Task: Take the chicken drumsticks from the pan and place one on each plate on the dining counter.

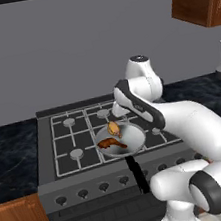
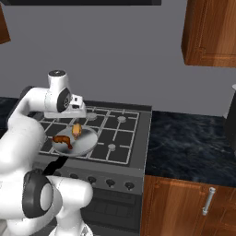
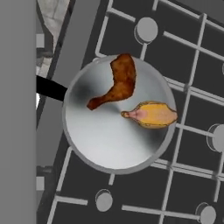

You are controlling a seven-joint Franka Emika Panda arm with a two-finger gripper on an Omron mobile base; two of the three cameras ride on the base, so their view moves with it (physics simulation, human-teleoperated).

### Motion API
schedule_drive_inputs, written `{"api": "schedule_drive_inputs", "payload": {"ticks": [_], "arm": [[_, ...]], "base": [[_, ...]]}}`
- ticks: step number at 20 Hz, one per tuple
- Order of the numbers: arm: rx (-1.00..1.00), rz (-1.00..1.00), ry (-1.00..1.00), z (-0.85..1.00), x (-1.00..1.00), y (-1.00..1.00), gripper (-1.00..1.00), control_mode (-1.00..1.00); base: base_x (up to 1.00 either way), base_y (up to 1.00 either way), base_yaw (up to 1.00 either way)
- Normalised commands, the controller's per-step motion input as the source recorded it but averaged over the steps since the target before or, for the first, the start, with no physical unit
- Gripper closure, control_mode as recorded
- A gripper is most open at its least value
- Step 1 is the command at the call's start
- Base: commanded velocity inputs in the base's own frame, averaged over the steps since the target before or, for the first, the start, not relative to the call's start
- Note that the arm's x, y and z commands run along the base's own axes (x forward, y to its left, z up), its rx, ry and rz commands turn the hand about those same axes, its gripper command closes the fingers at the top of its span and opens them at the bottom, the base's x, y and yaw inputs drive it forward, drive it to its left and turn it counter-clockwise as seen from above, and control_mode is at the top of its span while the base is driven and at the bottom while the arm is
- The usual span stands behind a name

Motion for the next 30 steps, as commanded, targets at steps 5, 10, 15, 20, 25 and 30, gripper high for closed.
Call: {"api": "schedule_drive_inputs", "payload": {"ticks": [5,10,15,20,25,30], "arm": [[0.00,0.02,0.00,-0.58,0.50,0.33,-1.00,-1.00],[0.00,0.00,-0.03,-0.64,0.38,0.02,-1.00,-1.00],[0.00,0.00,-0.05,-0.51,0.43,0.00,-1.00,-1.00],[0.00,0.00,-0.06,-0.38,0.50,0.00,-1.00,-1.00],[0.00,-0.04,0.00,-0.36,0.51,0.17,-1.00,-1.00],[0.00,-0.08,0.00,-0.37,0.52,0.30,-1.00,-1.00]], "base": [[0.00,0.00,0.00],[0.00,0.00,0.00],[0.00,0.00,0.00],[0.00,0.00,0.00],[0.00,0.00,0.00],[0.00,0.00,0.00]]}}
